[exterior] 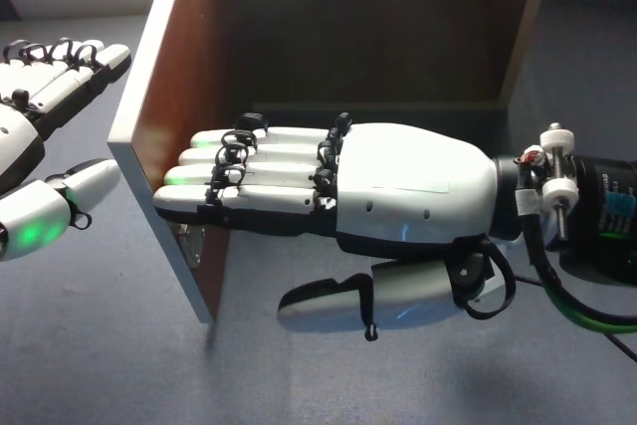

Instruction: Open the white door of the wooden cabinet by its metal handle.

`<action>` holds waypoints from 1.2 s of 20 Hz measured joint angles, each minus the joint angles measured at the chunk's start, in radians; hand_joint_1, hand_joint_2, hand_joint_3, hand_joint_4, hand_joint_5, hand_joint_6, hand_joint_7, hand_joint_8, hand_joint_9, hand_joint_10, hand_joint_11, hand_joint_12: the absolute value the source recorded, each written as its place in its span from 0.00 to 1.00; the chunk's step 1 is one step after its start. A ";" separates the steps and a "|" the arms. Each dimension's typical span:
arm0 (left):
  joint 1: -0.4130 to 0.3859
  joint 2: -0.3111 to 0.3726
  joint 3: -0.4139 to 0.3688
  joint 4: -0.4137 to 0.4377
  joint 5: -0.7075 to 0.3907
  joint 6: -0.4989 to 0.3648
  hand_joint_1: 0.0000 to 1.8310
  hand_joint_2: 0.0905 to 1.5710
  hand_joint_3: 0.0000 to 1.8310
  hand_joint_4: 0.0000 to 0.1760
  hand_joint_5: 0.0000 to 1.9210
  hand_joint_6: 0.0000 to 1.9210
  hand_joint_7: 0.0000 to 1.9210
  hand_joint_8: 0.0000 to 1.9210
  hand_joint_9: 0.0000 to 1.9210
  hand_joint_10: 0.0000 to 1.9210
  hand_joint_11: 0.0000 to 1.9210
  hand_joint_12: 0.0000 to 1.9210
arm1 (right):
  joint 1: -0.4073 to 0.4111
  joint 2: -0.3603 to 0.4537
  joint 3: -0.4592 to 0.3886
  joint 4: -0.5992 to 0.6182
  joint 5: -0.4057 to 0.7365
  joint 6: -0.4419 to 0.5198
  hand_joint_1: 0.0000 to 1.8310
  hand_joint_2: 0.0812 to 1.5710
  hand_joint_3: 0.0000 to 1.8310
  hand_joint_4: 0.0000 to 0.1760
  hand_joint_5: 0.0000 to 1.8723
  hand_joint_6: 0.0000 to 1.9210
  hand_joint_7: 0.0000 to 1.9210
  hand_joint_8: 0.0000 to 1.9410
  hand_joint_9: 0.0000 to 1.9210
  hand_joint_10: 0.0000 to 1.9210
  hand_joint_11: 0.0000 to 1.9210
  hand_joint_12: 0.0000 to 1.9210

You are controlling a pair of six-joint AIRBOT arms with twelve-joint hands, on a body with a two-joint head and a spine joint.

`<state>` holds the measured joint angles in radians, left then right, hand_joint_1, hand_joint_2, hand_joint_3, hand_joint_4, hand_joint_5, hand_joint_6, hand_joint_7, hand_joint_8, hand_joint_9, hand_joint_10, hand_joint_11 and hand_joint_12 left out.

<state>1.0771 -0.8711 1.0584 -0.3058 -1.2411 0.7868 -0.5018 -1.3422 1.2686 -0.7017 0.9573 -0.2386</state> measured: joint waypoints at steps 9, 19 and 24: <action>0.024 0.005 -0.024 -0.013 -0.041 0.000 0.12 0.96 0.00 0.00 0.01 0.00 0.00 0.00 0.01 0.00 0.00 0.09 | -0.063 0.183 -0.024 0.159 -0.032 -0.038 0.11 0.92 0.00 0.00 0.01 0.00 0.00 0.00 0.00 0.00 0.00 0.00; 0.077 0.028 -0.056 -0.022 -0.143 -0.017 0.14 0.94 0.00 0.00 0.03 0.00 0.02 0.00 0.01 0.00 0.01 0.00 | -0.298 0.389 -0.090 0.565 0.170 -0.178 0.08 0.92 0.00 0.00 0.04 0.00 0.02 0.00 0.00 0.00 0.01 0.00; 0.100 0.046 -0.076 -0.021 -0.203 -0.017 0.15 0.95 0.00 0.00 0.03 0.00 0.02 0.00 0.02 0.00 0.00 0.11 | -0.453 0.433 -0.159 0.722 0.373 -0.209 0.15 0.94 0.00 0.00 0.05 0.00 0.03 0.00 0.00 0.00 0.00 0.00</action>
<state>1.1767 -0.8253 0.9821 -0.3271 -1.4437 0.7696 -0.9546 -0.9092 1.1095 0.0200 1.3300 -0.4480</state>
